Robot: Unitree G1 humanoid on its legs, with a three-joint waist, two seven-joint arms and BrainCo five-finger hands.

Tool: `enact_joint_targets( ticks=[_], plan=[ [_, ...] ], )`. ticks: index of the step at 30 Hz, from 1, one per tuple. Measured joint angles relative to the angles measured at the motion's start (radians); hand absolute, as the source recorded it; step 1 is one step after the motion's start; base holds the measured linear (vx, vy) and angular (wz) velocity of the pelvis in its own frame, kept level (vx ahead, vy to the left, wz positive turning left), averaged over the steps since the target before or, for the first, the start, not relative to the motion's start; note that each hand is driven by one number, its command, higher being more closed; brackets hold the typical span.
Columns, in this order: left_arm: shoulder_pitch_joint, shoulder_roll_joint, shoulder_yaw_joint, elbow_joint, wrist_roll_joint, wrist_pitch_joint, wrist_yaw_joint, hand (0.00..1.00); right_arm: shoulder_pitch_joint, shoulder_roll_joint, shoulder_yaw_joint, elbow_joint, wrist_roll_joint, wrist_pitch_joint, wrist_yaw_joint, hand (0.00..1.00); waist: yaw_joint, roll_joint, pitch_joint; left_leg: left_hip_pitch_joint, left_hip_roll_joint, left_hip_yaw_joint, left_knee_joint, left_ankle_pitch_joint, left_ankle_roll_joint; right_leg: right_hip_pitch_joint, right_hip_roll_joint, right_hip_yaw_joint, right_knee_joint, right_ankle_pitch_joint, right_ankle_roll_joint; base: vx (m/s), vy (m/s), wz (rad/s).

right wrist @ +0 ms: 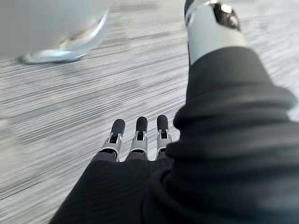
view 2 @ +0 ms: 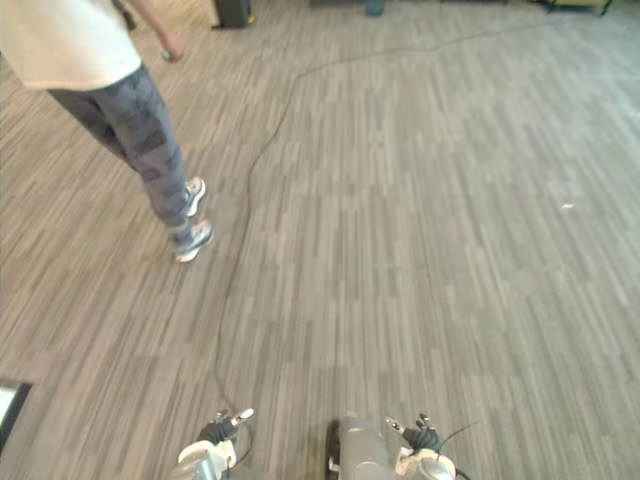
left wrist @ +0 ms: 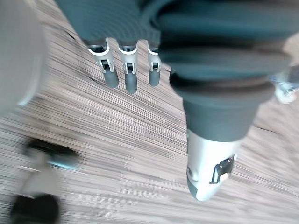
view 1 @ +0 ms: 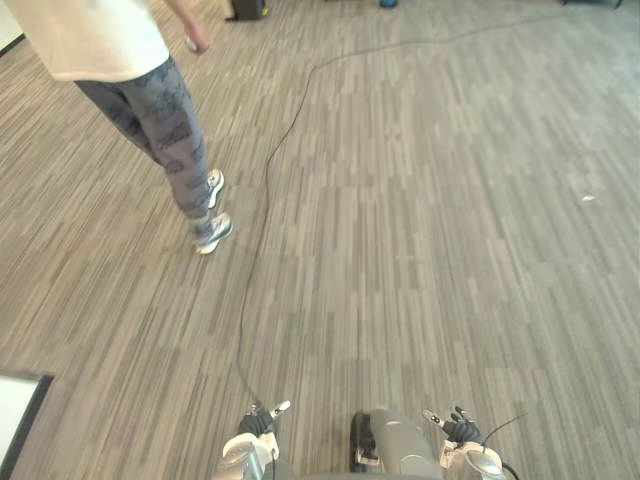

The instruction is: Pick up cushions and gather them together orderly.

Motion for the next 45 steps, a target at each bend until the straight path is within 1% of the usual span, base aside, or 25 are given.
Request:
enact_joint_targets(
  ticks=[3,5,6,8,9,11,12,13,14,15,19,22,24,25,26,28,29,30,32,33,36,40,42,43,45],
  plan=[
    [0.003,0.0,-0.009,-0.032,-0.014,-0.006,0.003,0.0,-0.017,0.009,0.024,0.0,-0.001,0.014,0.001,0.0,0.018,0.003,-0.004,-0.122,-0.017,0.068,-0.358,-0.012,0.023,0.132,-0.001,0.083,-0.106,-0.024,0.026,0.55,0.026,-0.73],
    [0.004,-0.001,-0.006,-0.039,-0.014,-0.011,0.006,0.0,-0.016,0.018,0.013,0.001,-0.001,0.014,-0.007,0.0,0.027,0.004,-0.004,-0.142,-0.048,0.072,-0.692,0.04,0.001,0.208,-0.019,0.143,-0.139,-0.066,0.061,0.66,0.18,-0.88],
    [0.003,0.001,-0.006,-0.042,-0.014,-0.013,0.006,0.0,-0.015,0.018,0.014,0.003,-0.001,0.015,-0.011,0.0,0.035,0.0,-0.006,-0.162,-0.061,0.063,-0.74,0.091,0.001,0.238,-0.034,0.177,-0.146,-0.092,0.081,0.67,0.243,-1.06],
    [0.005,0.001,-0.005,-0.047,-0.014,-0.018,0.006,0.0,-0.003,0.022,0.013,0.004,-0.001,0.014,-0.012,0.0,0.063,-0.023,-0.033,-0.168,-0.102,0.052,-0.733,0.2,0.01,0.29,-0.077,0.252,-0.171,-0.115,0.112,0.67,0.296,-1.0],
    [0.005,0.018,-0.005,-0.037,-0.014,-0.019,0.004,0.0,0.015,0.043,0.003,0.005,-0.002,0.014,-0.012,0.0,0.058,-0.086,-0.081,-0.176,-0.165,0.057,-0.696,0.205,0.063,0.267,-0.148,0.282,-0.132,-0.124,0.136,0.79,0.309,-0.47],
    [-0.004,0.036,-0.001,-0.035,-0.014,-0.018,0.005,0.0,0.024,0.078,-0.038,0.022,-0.004,0.018,-0.01,0.0,0.047,-0.116,-0.081,-0.174,-0.168,0.059,-0.583,0.147,0.106,0.235,-0.172,0.303,-0.007,-0.037,0.182,0.8,0.298,-0.27],
    [-0.01,0.05,0.01,-0.03,-0.014,-0.021,0.005,0.0,0.014,0.108,-0.058,0.021,-0.004,0.021,-0.01,0.0,0.062,-0.107,-0.063,-0.182,-0.144,0.095,-0.448,0.115,0.11,0.207,-0.145,0.319,0.146,0.092,0.162,0.71,0.345,-0.58],
    [-0.006,0.055,0.002,-0.02,-0.012,-0.02,0.008,0.0,0.038,0.107,-0.06,0.016,-0.007,0.016,-0.007,0.0,0.056,-0.116,-0.075,-0.095,-0.173,0.101,-0.609,0.106,0.109,0.124,-0.151,0.329,0.347,0.198,0.201,0.53,0.282,-0.76],
    [-0.012,0.057,-0.003,-0.009,-0.011,-0.018,0.009,0.0,0.042,0.097,-0.056,0.01,-0.012,0.01,0.0,0.0,0.055,-0.113,-0.079,-0.005,-0.184,0.11,-0.681,0.032,0.095,0.056,-0.154,0.316,0.487,0.214,0.214,0.54,0.228,-0.59],
    [-0.024,0.063,-0.007,0.036,-0.011,-0.005,0.012,0.0,0.032,0.092,-0.055,0.008,-0.014,0.006,0.002,0.0,0.044,-0.13,-0.073,0.065,-0.217,0.122,-0.721,0.012,0.107,-0.042,-0.173,0.29,0.636,0.146,0.205,0.58,0.156,-0.45],
    [-0.039,0.033,-0.036,0.083,-0.013,0.008,0.01,0.0,0.025,0.069,-0.088,-0.055,-0.023,-0.01,0.004,0.0,-0.007,-0.057,-0.024,0.286,-0.169,0.165,-0.836,-0.017,0.124,-0.297,-0.124,0.078,0.613,0.021,0.175,0.57,0.128,-0.38],
    [-0.04,0.026,-0.036,0.1,-0.013,0.016,0.01,0.0,0.024,0.076,-0.106,-0.07,-0.023,-0.013,0.009,0.0,-0.009,-0.058,-0.022,0.438,-0.16,0.209,-0.896,-0.019,0.127,-0.37,-0.116,-0.076,0.301,0.047,0.125,0.62,-0.008,-0.3],
    [-0.039,0.024,-0.048,0.1,-0.011,0.014,0.007,0.0,0.025,0.075,-0.108,-0.067,-0.023,-0.01,0.009,0.0,-0.009,-0.073,-0.025,0.508,-0.187,0.197,-0.93,-0.021,0.125,-0.383,-0.111,-0.095,0.078,0.183,0.091,0.69,-0.097,0.08],
    [-0.041,0.01,-0.044,0.118,-0.002,0.015,0.006,0.0,0.014,0.068,-0.124,-0.067,-0.024,-0.009,0.011,0.0,-0.025,-0.051,-0.028,0.543,-0.173,0.168,-0.928,-0.021,0.111,-0.379,-0.104,-0.101,0.136,0.218,0.007,0.69,-0.118,0.12],
    [-0.039,-0.004,-0.041,0.121,0.007,0.015,0.005,0.0,0.006,0.055,-0.125,-0.065,-0.034,-0.007,0.01,0.0,-0.027,-0.024,-0.037,0.539,-0.153,0.152,-0.905,0.008,0.064,-0.381,-0.101,-0.112,0.176,0.167,-0.007,0.81,-0.177,0.09],
    [-0.038,-0.012,-0.041,0.121,0.022,0.018,0.004,0.0,-0.004,0.053,-0.138,-0.069,-0.035,-0.005,0.012,0.0,-0.04,0.001,-0.028,0.494,-0.116,0.112,-0.755,0.069,0.001,-0.352,-0.081,-0.113,0.211,0.095,-0.022,0.63,-0.202,-0.06],
    [-0.032,-0.009,-0.027,0.118,0.029,0.019,0.007,0.0,-0.005,0.054,-0.132,-0.071,-0.035,-0.004,0.011,0.0,-0.041,0.024,-0.021,0.386,-0.057,0.032,-0.477,0.157,-0.063,-0.288,-0.039,-0.105,0.167,0.071,-0.024,0.61,-0.194,-0.29],
    [-0.028,-0.008,-0.009,0.105,0.028,0.019,0.006,0.0,-0.008,0.052,-0.126,-0.069,-0.036,-0.001,0.01,0.0,-0.038,0.037,-0.014,0.297,-0.028,-0.021,-0.255,0.174,-0.094,-0.224,-0.001,-0.098,0.119,0.068,-0.029,0.6,-0.164,-0.46],
    [-0.026,-0.004,0.007,0.055,0.027,0.016,0.006,0.0,-0.012,0.047,-0.077,-0.038,-0.032,0.004,0.005,0.0,-0.017,0.015,0.004,0.135,-0.009,-0.05,0.062,0.135,-0.074,-0.061,0.04,-0.04,0.021,0.06,-0.043,0.58,-0.105,-0.82],
    [-0.025,-0.003,0.006,0.038,0.026,0.011,0.006,0.0,-0.014,0.046,-0.054,-0.028,-0.032,0.005,0.004,0.0,-0.006,0.002,0.005,0.08,-0.012,-0.035,0.089,0.108,-0.046,-0.01,0.043,-0.006,-0.012,0.058,-0.046,0.57,-0.05,-1.11],
    [-0.024,-0.005,0.002,0.0,0.013,-0.008,0.006,0.0,-0.019,0.039,-0.02,-0.016,-0.031,0.013,-0.001,0.0,0.013,-0.009,0.001,-0.111,-0.019,-0.01,-0.044,0.034,0.028,0.11,0.053,0.12,-0.106,0.034,-0.033,0.39,0.05,-1.12],
    [-0.016,-0.004,-0.001,-0.011,-0.006,-0.028,0.009,0.0,-0.013,0.037,-0.015,-0.003,-0.033,0.016,0.0,0.0,0.024,-0.007,-0.003,-0.154,-0.054,-0.048,-0.569,0.017,0.02,0.24,0.022,0.286,-0.159,-0.033,0.039,0.54,0.217,-1.28],
    [-0.012,-0.003,-0.006,-0.011,-0.006,-0.029,0.009,0.0,0.003,0.038,-0.015,-0.004,-0.033,0.016,0.0,0.0,0.028,-0.008,-0.024,-0.184,-0.058,-0.067,-0.678,0.034,0.014,0.268,0.0,0.333,-0.171,-0.084,0.064,0.63,0.365,-1.02],
    [-0.007,0.007,-0.006,-0.016,-0.005,-0.029,0.007,0.0,0.03,0.048,-0.015,-0.003,-0.035,0.021,0.0,0.0,0.044,-0.04,-0.05,-0.182,-0.086,-0.051,-0.643,0.115,0.016,0.294,-0.048,0.375,-0.167,-0.117,0.101,0.56,0.351,-1.1],
    [-0.008,0.026,-0.001,-0.003,-0.005,-0.027,0.009,0.0,0.06,0.069,-0.014,-0.002,-0.036,0.024,0.002,0.0,0.051,-0.101,-0.102,-0.173,-0.135,0.006,-0.587,0.084,0.03,0.257,-0.114,0.417,-0.059,-0.124,0.139,0.8,0.446,-0.84]
  ],
)
